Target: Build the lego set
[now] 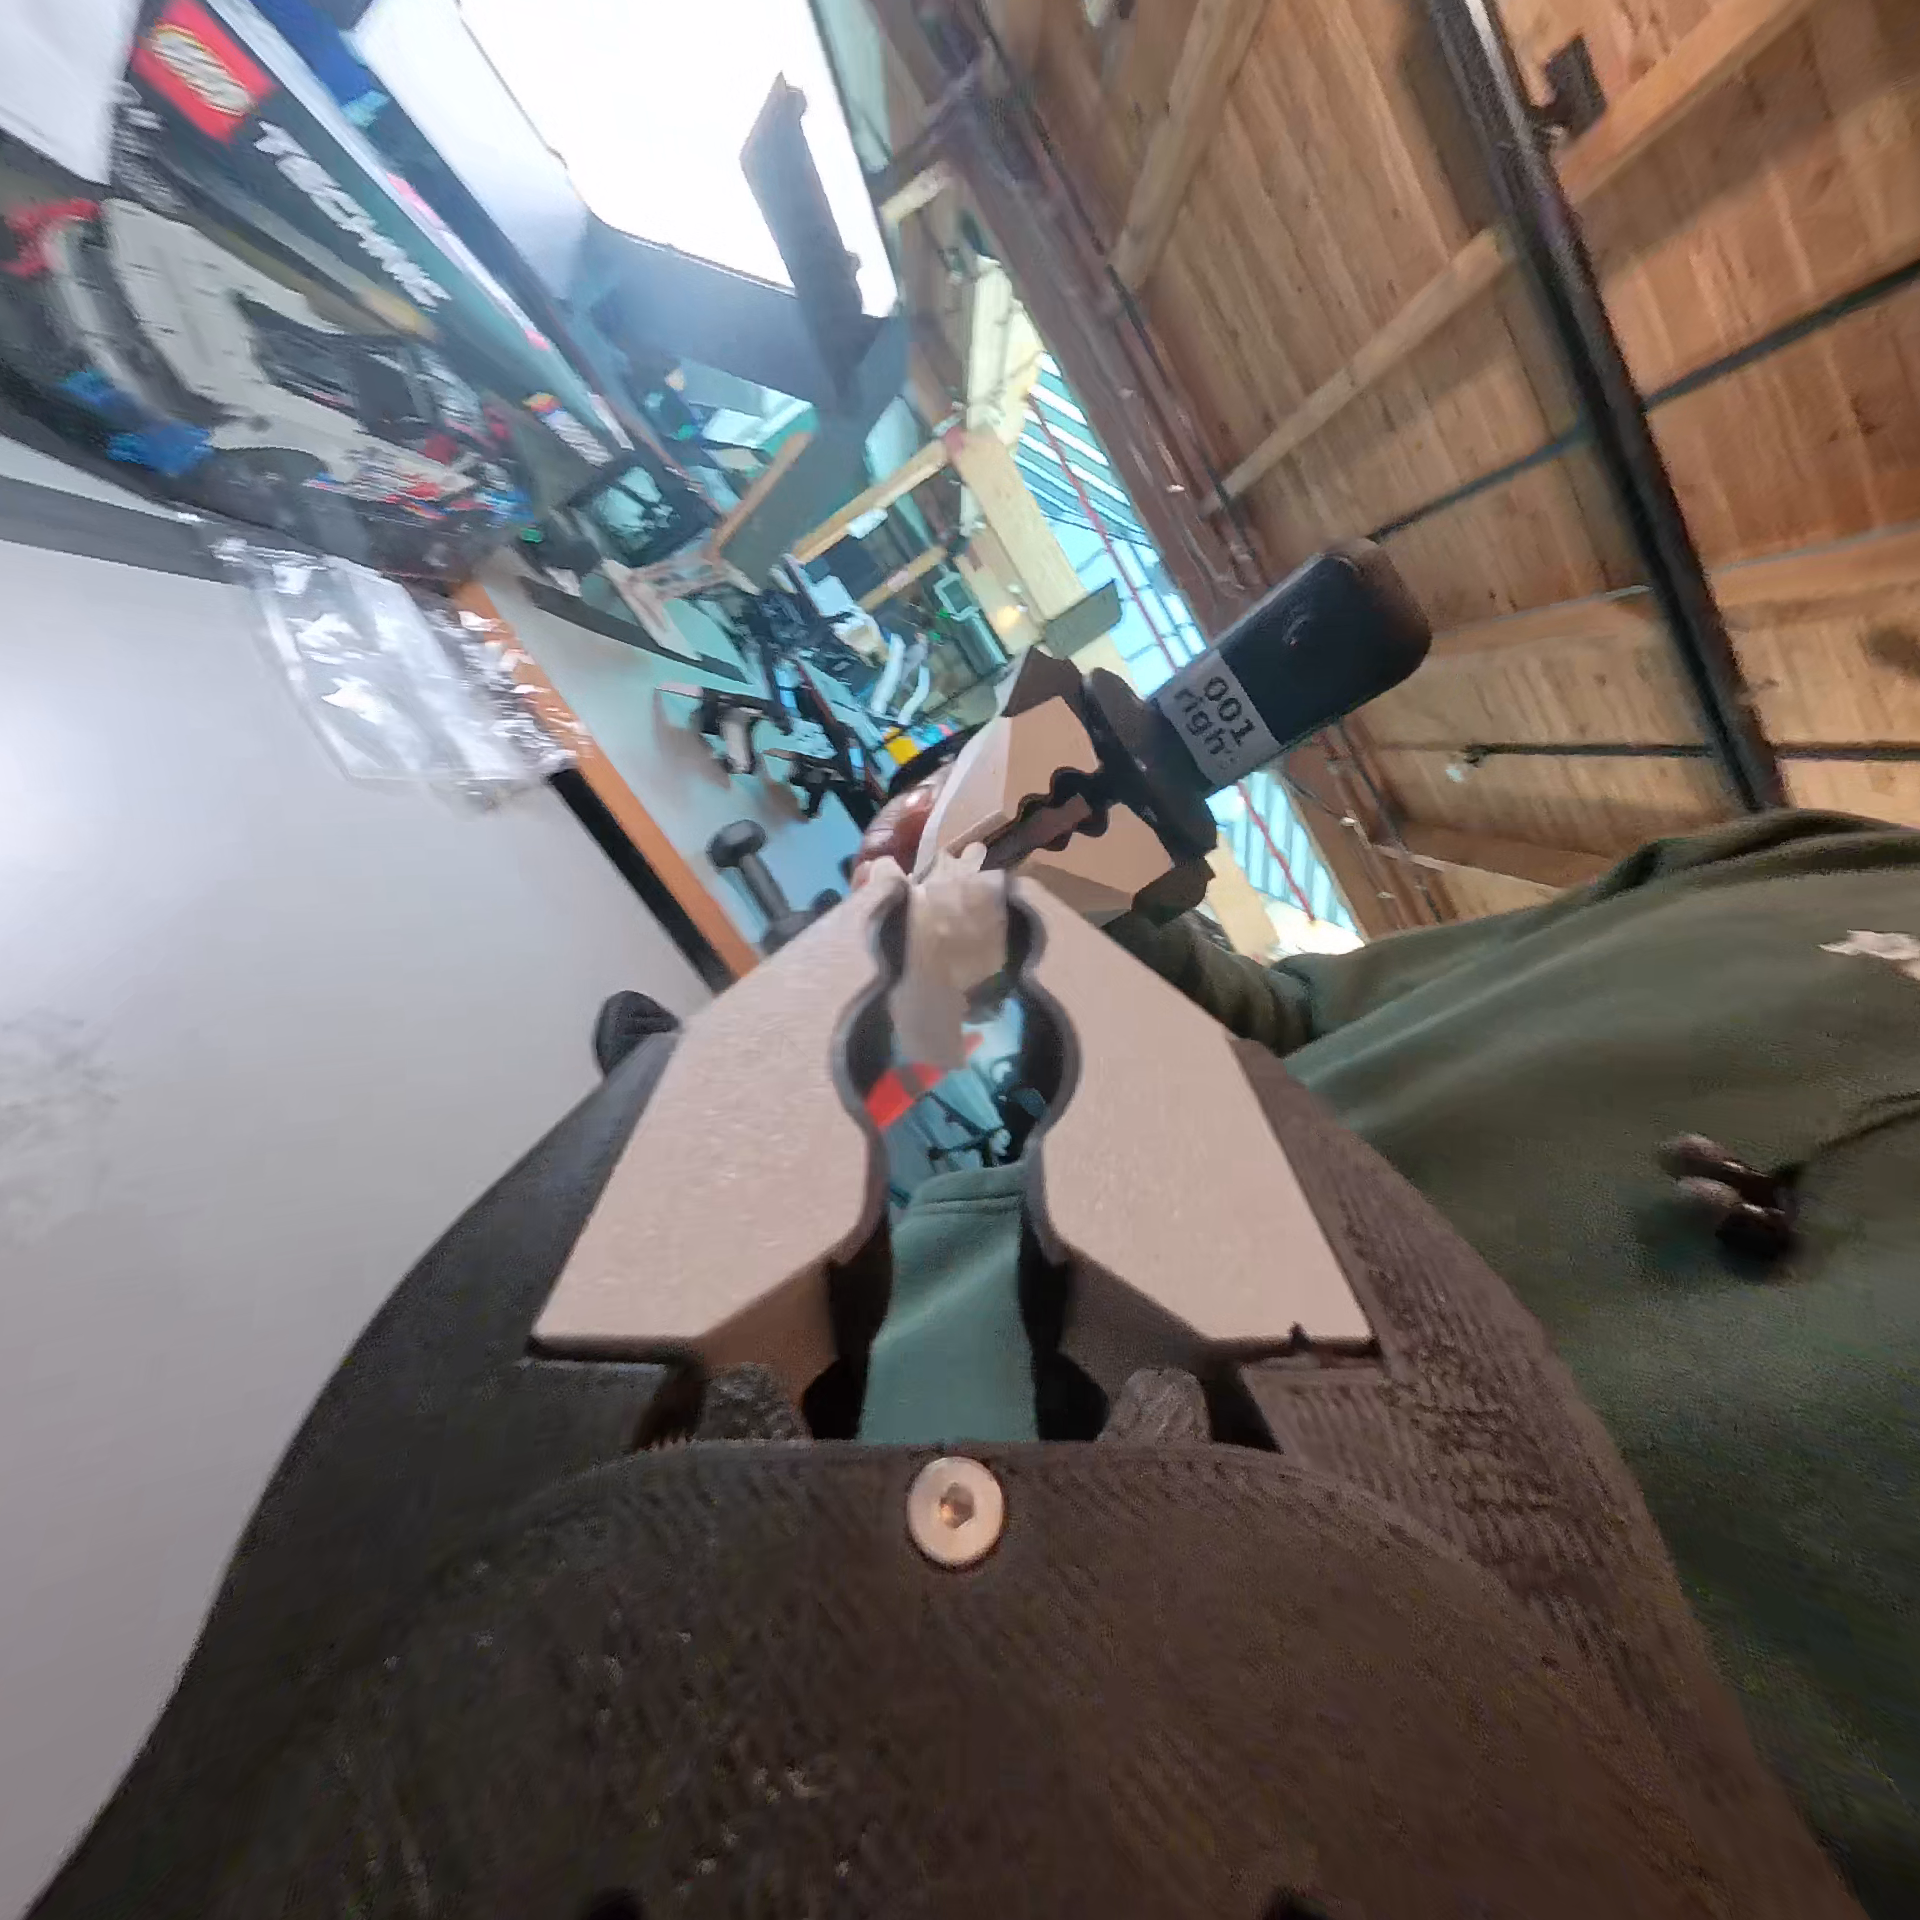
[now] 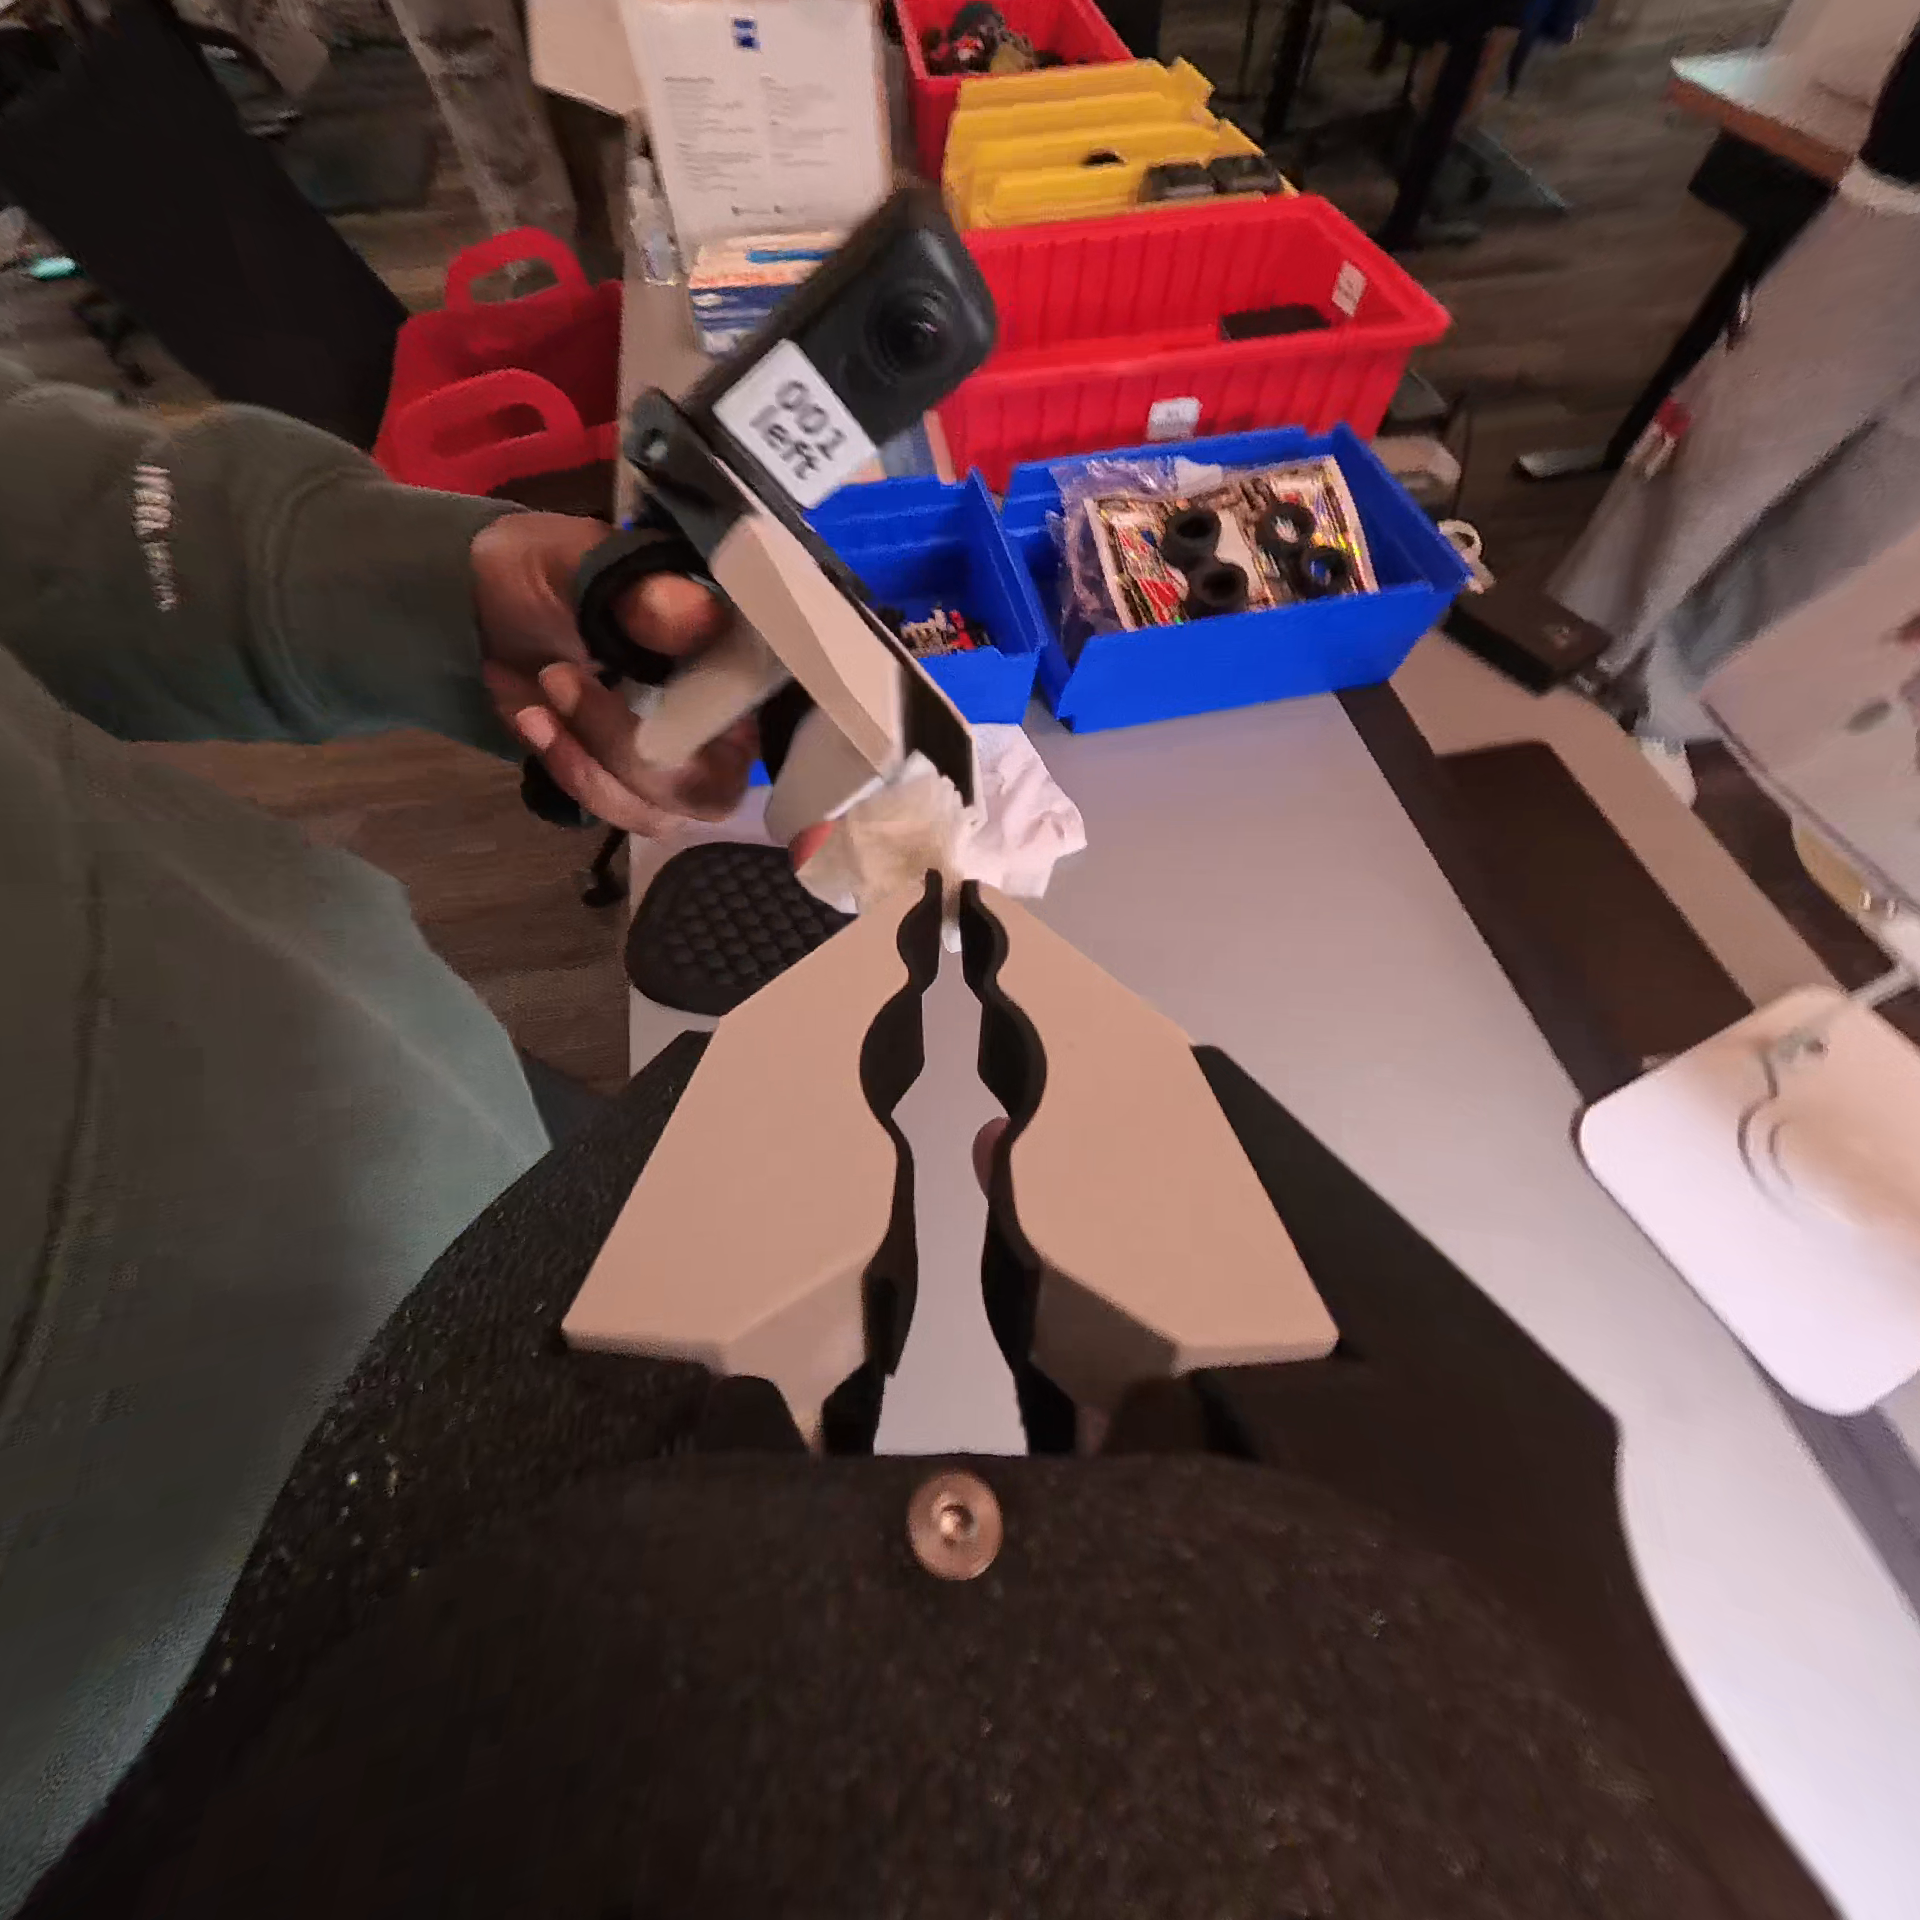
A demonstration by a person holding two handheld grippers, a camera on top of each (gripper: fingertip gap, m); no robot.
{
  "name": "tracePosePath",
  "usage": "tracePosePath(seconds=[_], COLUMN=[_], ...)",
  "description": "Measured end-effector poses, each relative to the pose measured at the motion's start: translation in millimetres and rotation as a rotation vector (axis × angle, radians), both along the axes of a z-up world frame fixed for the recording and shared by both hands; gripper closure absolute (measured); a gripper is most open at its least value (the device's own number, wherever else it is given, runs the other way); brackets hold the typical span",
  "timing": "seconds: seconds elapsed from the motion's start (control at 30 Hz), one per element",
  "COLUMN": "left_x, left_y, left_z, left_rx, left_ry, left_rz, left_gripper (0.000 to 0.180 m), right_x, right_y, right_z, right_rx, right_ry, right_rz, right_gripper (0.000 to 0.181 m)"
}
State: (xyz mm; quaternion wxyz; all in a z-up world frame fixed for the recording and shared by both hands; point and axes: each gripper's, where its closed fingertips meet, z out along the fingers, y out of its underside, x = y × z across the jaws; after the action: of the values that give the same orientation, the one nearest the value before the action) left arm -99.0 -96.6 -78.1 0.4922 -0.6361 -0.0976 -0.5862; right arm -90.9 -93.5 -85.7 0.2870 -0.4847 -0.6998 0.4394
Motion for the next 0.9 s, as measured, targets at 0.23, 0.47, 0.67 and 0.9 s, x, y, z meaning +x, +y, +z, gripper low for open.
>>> tracePosePath(seconds=[0.23,0.47,0.67,0.9], left_x=[-78,-107,-114,-116], left_y=[21,54,80,80], left_z=[-161,-299,-342,-341], left_rx=[-0.423,-0.645,-0.669,-0.644], left_ry=[0.593,1.008,1.155,1.183], left_rz=[0.21,0.13,0.197,0.196], left_gripper=[0.125,0.103,0.106,0.134], right_x=[34,77,122,133], right_y=[56,95,120,131], right_z=[-35,-46,-61,-74], right_rx=[-0.158,-0.219,-0.246,-0.3], right_ry=[-0.032,-0.042,-0.094,-0.104], right_rz=[-0.322,-0.543,-0.667,-0.705], right_gripper=[0.18,0.18,0.18,0.18])
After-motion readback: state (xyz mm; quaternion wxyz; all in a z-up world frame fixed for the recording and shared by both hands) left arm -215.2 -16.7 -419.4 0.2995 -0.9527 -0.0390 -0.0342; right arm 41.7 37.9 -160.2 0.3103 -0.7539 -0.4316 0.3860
